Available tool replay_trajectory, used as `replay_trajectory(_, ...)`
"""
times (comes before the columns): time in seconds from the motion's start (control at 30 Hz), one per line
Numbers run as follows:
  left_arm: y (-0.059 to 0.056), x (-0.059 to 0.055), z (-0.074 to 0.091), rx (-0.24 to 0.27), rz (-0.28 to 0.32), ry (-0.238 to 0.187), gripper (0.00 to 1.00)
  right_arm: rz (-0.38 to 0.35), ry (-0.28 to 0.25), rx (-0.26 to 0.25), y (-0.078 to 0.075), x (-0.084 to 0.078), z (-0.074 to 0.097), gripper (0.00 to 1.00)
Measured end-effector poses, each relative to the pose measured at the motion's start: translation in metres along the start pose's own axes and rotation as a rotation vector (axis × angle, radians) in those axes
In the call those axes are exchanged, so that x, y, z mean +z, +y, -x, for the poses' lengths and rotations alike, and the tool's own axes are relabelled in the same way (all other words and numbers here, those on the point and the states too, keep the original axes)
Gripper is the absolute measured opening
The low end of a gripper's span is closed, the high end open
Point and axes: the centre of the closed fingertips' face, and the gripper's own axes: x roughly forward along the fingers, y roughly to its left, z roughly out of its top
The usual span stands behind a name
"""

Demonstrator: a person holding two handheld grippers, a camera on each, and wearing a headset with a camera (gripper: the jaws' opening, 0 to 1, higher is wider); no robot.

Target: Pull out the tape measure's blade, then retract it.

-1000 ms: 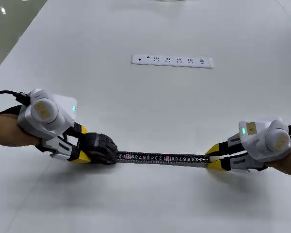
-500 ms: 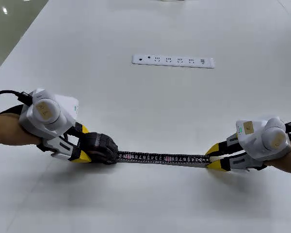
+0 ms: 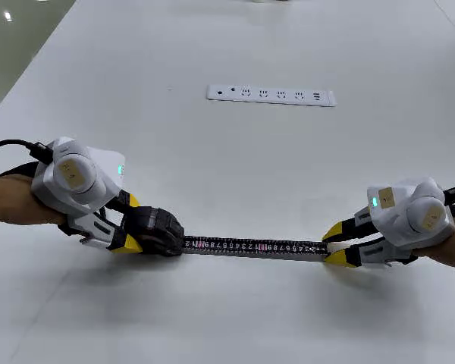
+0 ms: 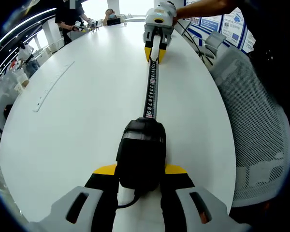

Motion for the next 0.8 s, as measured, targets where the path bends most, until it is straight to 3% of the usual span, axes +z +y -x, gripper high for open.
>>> replay_trajectory(0.47,0.000,0.003,0.009,0.033,0.050,-0.014,0.36,-0.011,0.010,-0.032,0.002,-0.004,0.010,0.26)
replay_trajectory(0.8,-0.009,0.000,0.022,0.054,0.118,-0.030,0.46,-0.031,-0.006,-0.071,0.008,0.000,0.018,0.35)
